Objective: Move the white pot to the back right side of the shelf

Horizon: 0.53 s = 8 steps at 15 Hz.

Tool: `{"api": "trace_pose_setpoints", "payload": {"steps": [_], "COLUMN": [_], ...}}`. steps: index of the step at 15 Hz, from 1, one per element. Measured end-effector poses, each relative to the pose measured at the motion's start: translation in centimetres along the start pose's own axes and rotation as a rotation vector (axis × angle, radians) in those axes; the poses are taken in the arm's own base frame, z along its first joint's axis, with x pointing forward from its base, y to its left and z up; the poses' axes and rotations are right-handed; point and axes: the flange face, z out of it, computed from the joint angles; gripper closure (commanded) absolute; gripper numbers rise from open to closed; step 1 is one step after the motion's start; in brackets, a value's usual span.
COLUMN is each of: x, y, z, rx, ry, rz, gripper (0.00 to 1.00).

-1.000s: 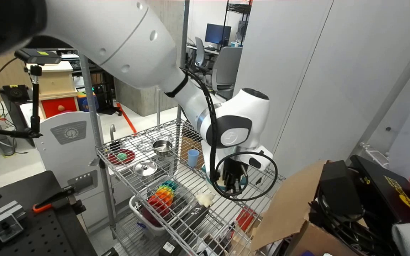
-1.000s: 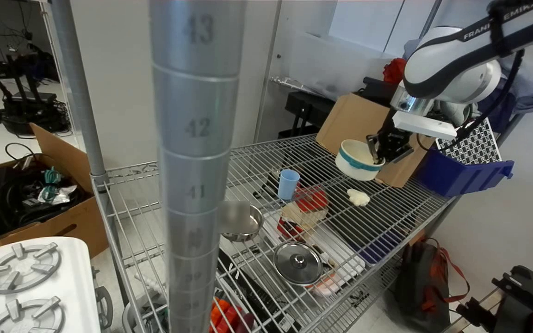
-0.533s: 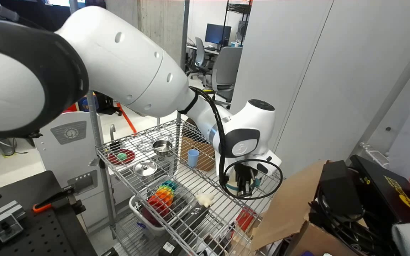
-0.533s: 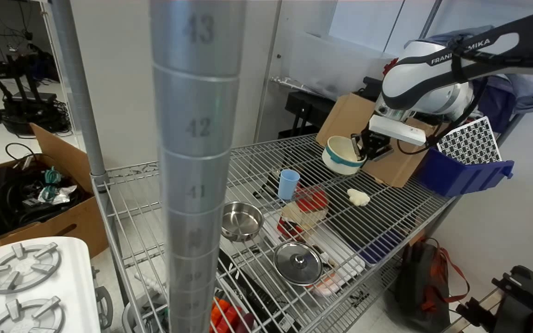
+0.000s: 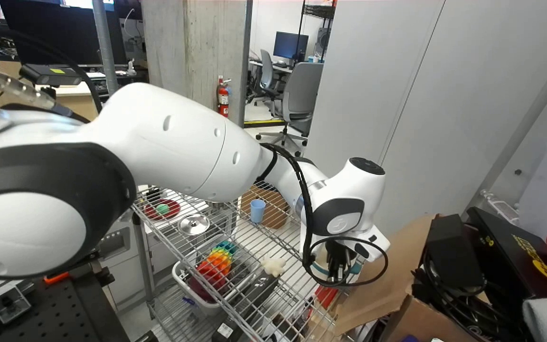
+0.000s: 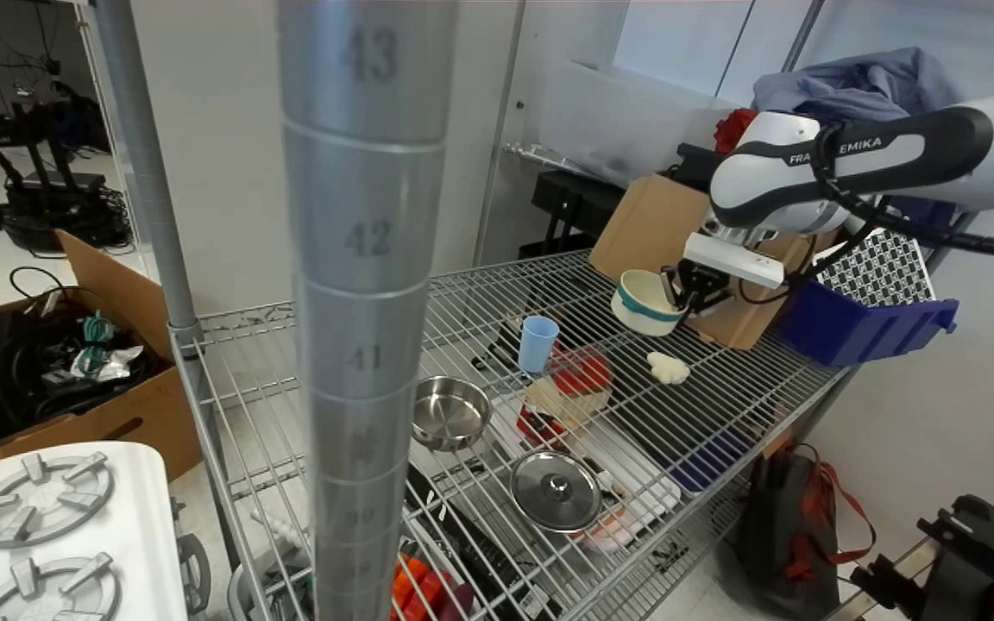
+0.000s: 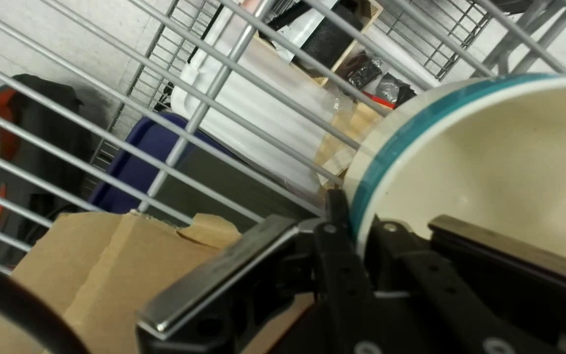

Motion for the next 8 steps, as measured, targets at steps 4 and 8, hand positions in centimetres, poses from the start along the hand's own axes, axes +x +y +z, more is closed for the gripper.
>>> {"api": "trace_pose_setpoints", "payload": {"steps": [4,8], "x": [0.2,-0.8], "y": [-0.3,-2.5], "z": [0.1,-1.5], "rx": [-0.005,0.008], "ry": [-0.016,-0.031], "rz": [0.013,-0.015], "gripper": [0.54,0.25]}}
